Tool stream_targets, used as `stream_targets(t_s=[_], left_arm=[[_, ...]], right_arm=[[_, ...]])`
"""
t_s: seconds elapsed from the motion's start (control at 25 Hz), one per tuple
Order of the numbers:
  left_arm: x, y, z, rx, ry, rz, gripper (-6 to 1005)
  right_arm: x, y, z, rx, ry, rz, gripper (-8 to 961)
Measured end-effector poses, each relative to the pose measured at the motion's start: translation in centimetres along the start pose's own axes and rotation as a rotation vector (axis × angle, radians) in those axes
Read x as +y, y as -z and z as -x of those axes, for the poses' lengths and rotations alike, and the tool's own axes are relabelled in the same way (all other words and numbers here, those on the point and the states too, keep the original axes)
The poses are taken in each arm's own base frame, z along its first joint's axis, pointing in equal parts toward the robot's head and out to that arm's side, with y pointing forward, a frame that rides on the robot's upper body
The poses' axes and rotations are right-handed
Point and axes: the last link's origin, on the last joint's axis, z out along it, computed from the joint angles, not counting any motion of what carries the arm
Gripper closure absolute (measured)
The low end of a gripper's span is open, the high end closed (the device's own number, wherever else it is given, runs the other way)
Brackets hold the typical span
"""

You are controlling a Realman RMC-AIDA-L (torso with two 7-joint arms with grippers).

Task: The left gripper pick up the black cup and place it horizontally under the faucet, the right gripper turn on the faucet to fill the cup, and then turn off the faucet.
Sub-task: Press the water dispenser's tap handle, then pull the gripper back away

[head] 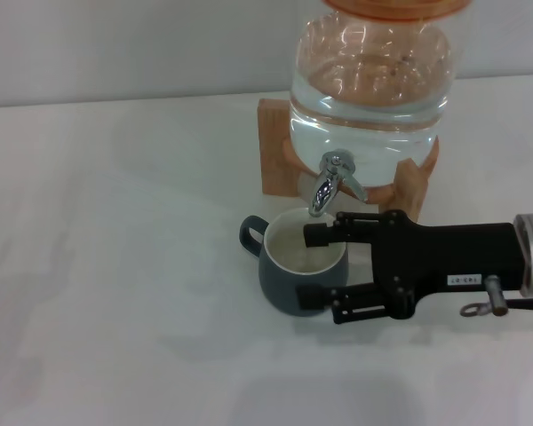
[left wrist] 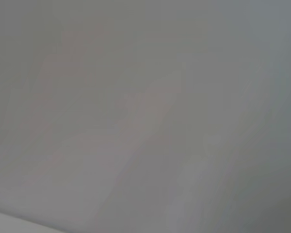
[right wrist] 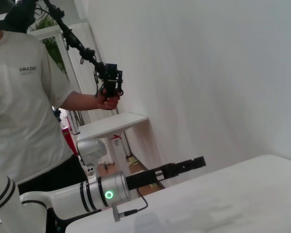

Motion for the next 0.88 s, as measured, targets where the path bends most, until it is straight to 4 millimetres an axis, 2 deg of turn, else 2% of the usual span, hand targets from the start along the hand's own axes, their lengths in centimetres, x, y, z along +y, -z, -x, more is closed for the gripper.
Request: stream_targets(t_s=[0.36,0.88], left_arm=[[0.1,0.1,0.2,-0.003,0.007,-0.002,391],[0.0,0.3,0.1,-0.001,0.002,-0.004,390]], right_arm=[[-0.8,-1.2,0.7,0.009,0.001,-0.057,131],[-1.8,0.6,0.2,0.024,0.000,-0.128,132]])
